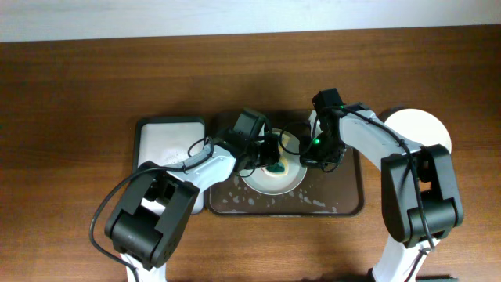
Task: Clean dirty plates on tray and stack at the side
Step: 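Scrub the red-marked plate with the sponge in the left gripper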
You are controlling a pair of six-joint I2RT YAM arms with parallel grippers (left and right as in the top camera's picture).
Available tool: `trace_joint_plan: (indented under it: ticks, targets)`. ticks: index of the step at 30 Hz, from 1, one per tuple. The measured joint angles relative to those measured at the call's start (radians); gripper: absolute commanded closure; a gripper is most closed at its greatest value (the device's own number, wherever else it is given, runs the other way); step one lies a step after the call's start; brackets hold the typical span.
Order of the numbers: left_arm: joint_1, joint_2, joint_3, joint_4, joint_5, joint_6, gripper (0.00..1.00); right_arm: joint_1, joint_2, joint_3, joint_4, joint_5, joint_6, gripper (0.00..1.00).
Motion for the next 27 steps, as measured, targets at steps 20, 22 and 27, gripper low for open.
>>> trace_joint_plan:
  ticks: [20, 22, 27]
  targets:
    - [0.074, -0.365, 0.019, -0.385, -0.208, 0.192, 1.00, 0.008, 0.000, -0.006, 0.000, -0.022, 0.001, 0.91]
    - [0.109, -0.427, 0.023, -0.448, -0.230, 0.203, 1.00, 0.008, 0.000, -0.006, 0.000, -0.022, 0.001, 0.91]
    - [0.251, -0.432, 0.003, -0.568, -0.314, 0.282, 1.00, 0.008, 0.000, -0.008, -0.001, -0.018, 0.002, 0.85]
